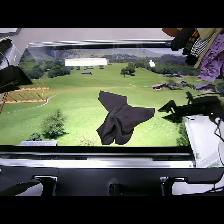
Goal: Fold the clothes and pants, and hang the long-sleeved shirts on hangers.
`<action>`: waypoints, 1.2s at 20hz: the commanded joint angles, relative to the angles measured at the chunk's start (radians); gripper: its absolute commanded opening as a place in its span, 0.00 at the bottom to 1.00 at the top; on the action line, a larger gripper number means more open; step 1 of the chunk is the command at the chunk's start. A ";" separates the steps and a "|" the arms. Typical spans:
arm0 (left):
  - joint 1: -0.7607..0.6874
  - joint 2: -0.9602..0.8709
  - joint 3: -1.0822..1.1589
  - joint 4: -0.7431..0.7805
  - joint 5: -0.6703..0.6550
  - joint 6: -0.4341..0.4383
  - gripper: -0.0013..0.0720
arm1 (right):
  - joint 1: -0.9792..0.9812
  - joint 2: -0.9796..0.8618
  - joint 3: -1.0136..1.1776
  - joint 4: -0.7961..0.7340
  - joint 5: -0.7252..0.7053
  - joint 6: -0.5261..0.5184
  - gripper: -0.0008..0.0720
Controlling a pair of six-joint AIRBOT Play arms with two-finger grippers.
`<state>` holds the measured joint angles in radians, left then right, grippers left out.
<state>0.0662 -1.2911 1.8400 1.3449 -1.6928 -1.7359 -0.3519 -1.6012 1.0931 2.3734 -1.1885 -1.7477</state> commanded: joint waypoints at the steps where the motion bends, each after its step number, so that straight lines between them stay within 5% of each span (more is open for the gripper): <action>1: 0.001 -0.034 -0.001 -0.002 0.000 0.007 0.87 | 0.071 -0.074 -0.006 0.032 0.124 -0.041 0.76; 5: 0.001 -0.060 -0.002 -0.010 0.003 0.011 0.87 | 0.137 -0.101 -0.006 0.033 0.209 -0.044 0.67; 7: 0.001 -0.084 -0.002 -0.013 0.014 0.019 0.87 | 0.155 -0.101 -0.006 0.035 0.232 -0.045 0.47; 8: 0.001 -0.098 -0.007 -0.023 0.036 0.027 0.87 | 0.156 -0.100 -0.006 0.035 0.237 -0.047 0.21; 9: 0.001 -0.117 -0.025 -0.052 0.069 0.035 0.87 | 0.155 -0.094 -0.006 0.033 0.237 -0.048 0.06; 15: -0.016 -0.299 -0.344 -0.541 0.490 0.241 0.85 | 0.155 0.027 -0.006 0.020 0.158 -0.048 0.06; 19: -0.089 -0.499 -0.398 -0.816 0.569 0.439 0.84 | 0.155 0.091 -0.006 0.020 0.042 -0.048 0.06; 24: -0.206 -0.600 -0.385 -0.854 0.706 0.472 0.84 | 0.155 0.134 -0.006 0.020 -0.032 -0.048 0.06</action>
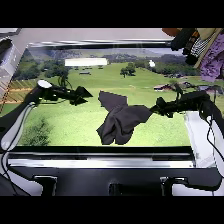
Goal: Fold the clothes and pants, and hang the long-sleeved shirts on hangers.
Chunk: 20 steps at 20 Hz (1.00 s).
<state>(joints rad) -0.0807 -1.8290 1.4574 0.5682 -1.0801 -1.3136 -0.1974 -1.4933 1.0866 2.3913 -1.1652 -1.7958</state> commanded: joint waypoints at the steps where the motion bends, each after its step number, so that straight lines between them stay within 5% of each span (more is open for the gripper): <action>1: -0.078 -0.064 0.001 -0.078 0.122 0.050 0.84 | 0.001 0.032 0.001 0.002 -0.071 0.000 0.06; 7: -0.122 -0.095 0.002 -0.078 0.206 -0.011 0.84 | 0.001 0.071 0.001 0.002 -0.113 0.000 0.06; 9: -0.123 -0.114 0.005 -0.080 0.206 -0.053 0.64 | 0.001 0.087 0.001 0.002 -0.113 0.000 0.06; 17: -0.217 -0.195 0.103 -0.079 0.192 -0.094 0.64 | 0.001 0.136 0.001 0.003 -0.121 0.001 0.06; 18: -0.220 -0.205 0.113 -0.079 0.172 -0.093 0.44 | 0.001 0.144 0.001 0.002 -0.121 0.001 0.06; 19: -0.220 -0.210 0.126 -0.079 0.146 -0.088 0.05 | 0.001 0.154 0.001 0.003 -0.119 0.000 0.06; 20: -0.216 -0.209 0.140 -0.079 0.128 -0.082 0.04 | 0.001 0.167 0.001 0.002 -0.114 -0.001 0.06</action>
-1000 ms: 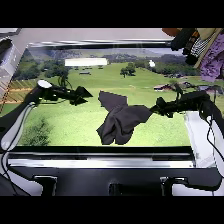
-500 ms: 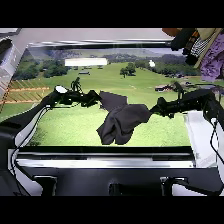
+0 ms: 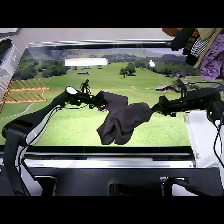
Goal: Fold the clothes and pants, and hang the long-sleeved shirts on hangers.
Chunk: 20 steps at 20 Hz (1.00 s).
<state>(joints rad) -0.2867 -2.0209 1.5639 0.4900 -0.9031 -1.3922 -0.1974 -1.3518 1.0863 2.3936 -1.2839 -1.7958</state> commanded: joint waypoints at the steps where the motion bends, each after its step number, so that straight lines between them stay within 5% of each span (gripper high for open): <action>1: -0.001 -0.014 0.056 -0.001 -0.076 -0.003 0.04 | 0.001 0.042 0.001 0.000 0.019 -0.005 0.06; 6: 0.134 0.085 0.249 0.041 -0.182 -0.053 0.04 | 0.001 0.182 0.163 -0.032 0.112 -0.049 0.06; 10: 0.259 0.290 0.448 0.286 -0.182 -0.154 0.04 | 0.000 0.302 0.469 -0.031 0.136 -0.052 0.06; 14: 0.348 0.586 0.515 0.453 -0.179 -0.164 0.04 | 0.001 0.417 0.734 -0.031 0.173 -0.006 0.06; 18: 0.362 0.912 0.494 0.653 -0.180 -0.172 0.04 | 0.000 0.543 0.862 -0.055 0.216 0.039 0.06; 20: 0.362 1.028 0.494 0.780 -0.173 -0.251 0.04 | 0.000 0.598 0.864 -0.136 0.255 0.098 0.06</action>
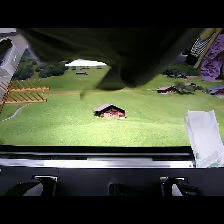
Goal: Fold the clothes and pants, and hang the long-sleeved shirts on hangers.
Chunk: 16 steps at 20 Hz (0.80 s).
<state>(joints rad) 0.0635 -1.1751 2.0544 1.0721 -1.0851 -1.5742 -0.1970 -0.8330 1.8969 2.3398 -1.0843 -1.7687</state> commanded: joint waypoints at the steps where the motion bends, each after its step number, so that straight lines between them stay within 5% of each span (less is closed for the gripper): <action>1: 0.012 0.220 0.003 0.262 0.008 -0.116 0.04 | 0.000 0.092 0.054 -0.138 0.063 0.127 0.06; 7: 0.010 0.181 -0.079 0.278 -0.077 -0.122 0.04 | 0.000 -0.044 0.054 -0.202 0.029 0.328 0.06; 10: 0.010 0.056 -0.203 0.260 -0.127 -0.075 0.04 | 0.002 -0.243 0.053 -0.150 -0.132 0.330 0.06; 13: 0.006 -0.155 -0.264 0.260 -0.068 -0.037 0.04 | 0.010 -0.498 0.013 -0.144 -0.337 0.324 0.06; 16: -0.029 -0.375 -0.263 0.256 0.112 -0.037 0.04 | 0.062 -0.717 -0.074 -0.153 -0.282 0.264 0.06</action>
<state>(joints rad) 0.0570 -1.3727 1.8141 1.3338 -1.1084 -1.6260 -0.1699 -1.3537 1.8824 2.1834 -1.3308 -1.4662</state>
